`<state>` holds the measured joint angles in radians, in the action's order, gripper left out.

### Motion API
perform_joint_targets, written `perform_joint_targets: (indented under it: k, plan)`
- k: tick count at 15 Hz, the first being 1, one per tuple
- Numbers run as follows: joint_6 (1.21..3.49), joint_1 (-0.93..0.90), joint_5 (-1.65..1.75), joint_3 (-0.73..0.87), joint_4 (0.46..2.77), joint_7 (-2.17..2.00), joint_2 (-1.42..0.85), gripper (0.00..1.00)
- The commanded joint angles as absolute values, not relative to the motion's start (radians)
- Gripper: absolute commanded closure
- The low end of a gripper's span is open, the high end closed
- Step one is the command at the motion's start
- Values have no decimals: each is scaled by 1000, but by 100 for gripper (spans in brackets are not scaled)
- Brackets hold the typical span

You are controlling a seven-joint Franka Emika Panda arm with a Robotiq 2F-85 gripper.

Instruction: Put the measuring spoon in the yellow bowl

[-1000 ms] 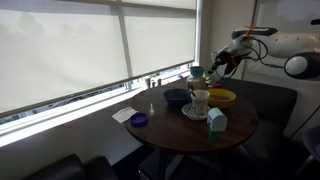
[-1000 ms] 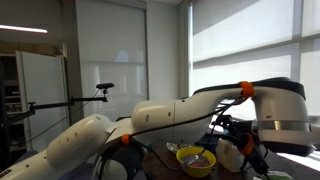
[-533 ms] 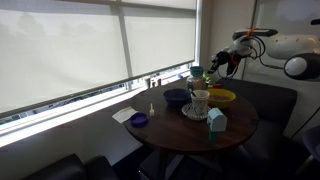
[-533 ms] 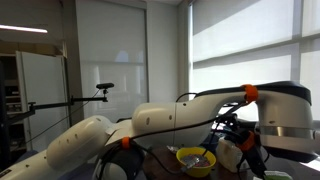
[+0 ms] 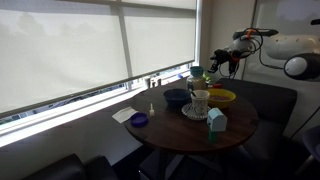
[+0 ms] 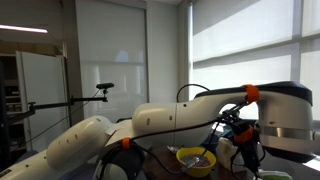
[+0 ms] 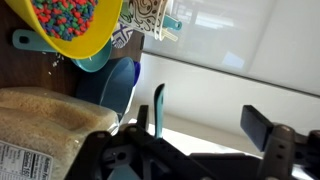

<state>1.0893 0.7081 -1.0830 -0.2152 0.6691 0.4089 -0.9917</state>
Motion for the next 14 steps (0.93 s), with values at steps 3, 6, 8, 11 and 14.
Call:
perform_joint_targets:
  k: [3, 6, 8, 11, 14]
  plan:
    - [1078, 703, -1102, -232, 618, 322, -1033, 8]
    - [1077, 701, -1106, -245, 615, 317, -1042, 26]
    - [1079, 698, -1102, -250, 613, 312, -1045, 50]
    - [1081, 697, -1098, -254, 613, 302, -1049, 71]
    - [1084, 698, -1094, -253, 612, 293, -1048, 93]
